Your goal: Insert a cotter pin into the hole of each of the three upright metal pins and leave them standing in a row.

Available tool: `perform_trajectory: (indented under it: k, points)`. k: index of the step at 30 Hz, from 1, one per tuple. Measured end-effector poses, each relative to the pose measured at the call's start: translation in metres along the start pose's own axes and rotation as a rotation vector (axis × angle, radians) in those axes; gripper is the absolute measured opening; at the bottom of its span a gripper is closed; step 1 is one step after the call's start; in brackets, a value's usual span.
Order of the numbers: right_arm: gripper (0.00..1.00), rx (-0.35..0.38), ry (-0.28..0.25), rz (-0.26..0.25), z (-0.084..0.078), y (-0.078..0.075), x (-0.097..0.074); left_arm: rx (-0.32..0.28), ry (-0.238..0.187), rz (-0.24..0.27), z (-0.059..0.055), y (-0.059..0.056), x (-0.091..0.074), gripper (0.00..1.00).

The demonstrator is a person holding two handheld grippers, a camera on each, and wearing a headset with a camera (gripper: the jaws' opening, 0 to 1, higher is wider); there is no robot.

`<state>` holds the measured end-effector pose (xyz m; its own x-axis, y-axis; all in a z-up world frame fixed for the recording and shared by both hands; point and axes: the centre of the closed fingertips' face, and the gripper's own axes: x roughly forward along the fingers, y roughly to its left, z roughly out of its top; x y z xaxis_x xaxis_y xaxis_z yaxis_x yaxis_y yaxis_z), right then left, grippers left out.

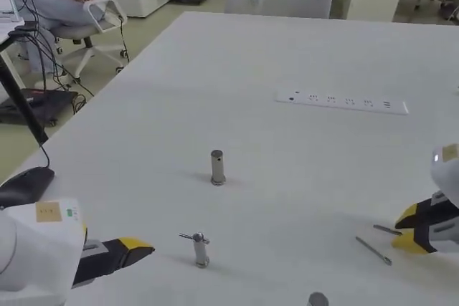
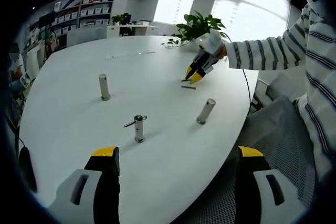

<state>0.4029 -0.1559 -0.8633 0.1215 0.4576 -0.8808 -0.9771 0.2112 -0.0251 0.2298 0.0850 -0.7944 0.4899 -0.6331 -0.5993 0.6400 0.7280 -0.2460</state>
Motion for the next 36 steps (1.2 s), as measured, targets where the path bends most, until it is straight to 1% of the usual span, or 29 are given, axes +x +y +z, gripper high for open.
perform_trajectory:
  k: [2,5,12,14,17,20,23,32,36]
  points:
    - [0.16,-0.001,0.007,0.015,0.0004,0.0019,0.0007,-0.002,0.001,0.0,-0.0005,-0.0001,0.0002,0.91]
    - [0.15,-0.015,0.014,0.022,0.0005,0.0019,0.0009,-0.002,0.005,0.0,-0.0017,-0.0005,0.0005,0.91]
    - [0.11,-0.007,0.022,0.034,0.0,-0.0013,0.0012,-0.009,0.005,-0.002,-0.0033,-0.0016,0.0002,0.91]
    - [0.11,-0.027,0.03,0.039,-0.0002,-0.0012,0.0012,-0.009,0.004,0.001,-0.0036,-0.0012,-0.0005,0.91]
    - [0.11,-0.055,0.045,0.042,-0.0004,-0.0004,0.0012,-0.012,0.001,0.004,-0.0037,-0.0008,-0.0012,0.9]
    - [0.11,-0.066,0.054,0.043,-0.0007,-0.0002,0.0013,-0.01,0.003,0.01,-0.0047,0.0004,-0.0017,0.9]
    - [0.11,-0.083,0.072,0.043,-0.0019,0.0006,0.0008,-0.014,-0.007,0.008,-0.0033,-0.0003,-0.0025,0.9]
    - [0.08,-0.088,0.087,0.05,-0.0039,0.0014,-0.0002,-0.01,-0.007,0.009,-0.0034,-0.0007,-0.0025,0.9]
    - [0.06,-0.104,0.094,0.051,-0.0049,0.001,-0.0004,-0.015,-0.006,0.008,-0.0048,-0.0005,-0.0023,0.89]
